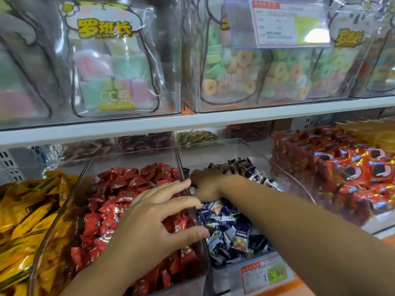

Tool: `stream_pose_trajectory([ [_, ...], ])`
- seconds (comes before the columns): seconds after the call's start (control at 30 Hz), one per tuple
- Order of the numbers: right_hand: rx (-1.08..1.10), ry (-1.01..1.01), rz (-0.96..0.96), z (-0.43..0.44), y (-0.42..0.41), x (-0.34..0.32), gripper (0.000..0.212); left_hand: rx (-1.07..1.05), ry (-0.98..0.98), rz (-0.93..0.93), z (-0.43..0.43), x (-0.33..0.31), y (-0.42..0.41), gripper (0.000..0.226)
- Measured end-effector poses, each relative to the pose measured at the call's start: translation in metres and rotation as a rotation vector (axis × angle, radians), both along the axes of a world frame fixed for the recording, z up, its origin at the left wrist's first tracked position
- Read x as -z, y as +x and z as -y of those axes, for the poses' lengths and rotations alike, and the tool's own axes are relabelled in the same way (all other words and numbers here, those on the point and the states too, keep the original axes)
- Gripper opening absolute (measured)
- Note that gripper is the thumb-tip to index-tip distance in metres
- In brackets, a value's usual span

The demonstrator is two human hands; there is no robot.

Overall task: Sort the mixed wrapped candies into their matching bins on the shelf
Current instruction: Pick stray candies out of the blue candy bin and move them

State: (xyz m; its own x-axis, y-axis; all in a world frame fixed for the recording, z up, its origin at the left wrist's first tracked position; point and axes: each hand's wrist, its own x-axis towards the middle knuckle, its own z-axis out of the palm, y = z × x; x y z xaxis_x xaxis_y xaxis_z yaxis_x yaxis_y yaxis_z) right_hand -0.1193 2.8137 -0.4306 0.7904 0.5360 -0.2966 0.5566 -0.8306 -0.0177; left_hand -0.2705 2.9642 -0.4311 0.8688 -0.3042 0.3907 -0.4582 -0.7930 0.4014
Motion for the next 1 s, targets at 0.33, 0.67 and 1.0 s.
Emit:
stream_pose_trajectory([
  [0.33,-0.145,-0.125,0.088,0.082,-0.046,-0.016,0.039,-0.012,0.018,-0.005,-0.002,0.0,-0.004,0.056],
  [0.67,0.046,0.277,-0.221,0.078,-0.044,-0.051,0.024,-0.008,-0.02,-0.059,0.002,-0.002,-0.006,0.056],
  [1.0,0.383,0.044,-0.023,0.045,0.015,-0.003,0.079,0.011,-0.022,-0.071,0.001,0.0,-0.004,0.057],
])
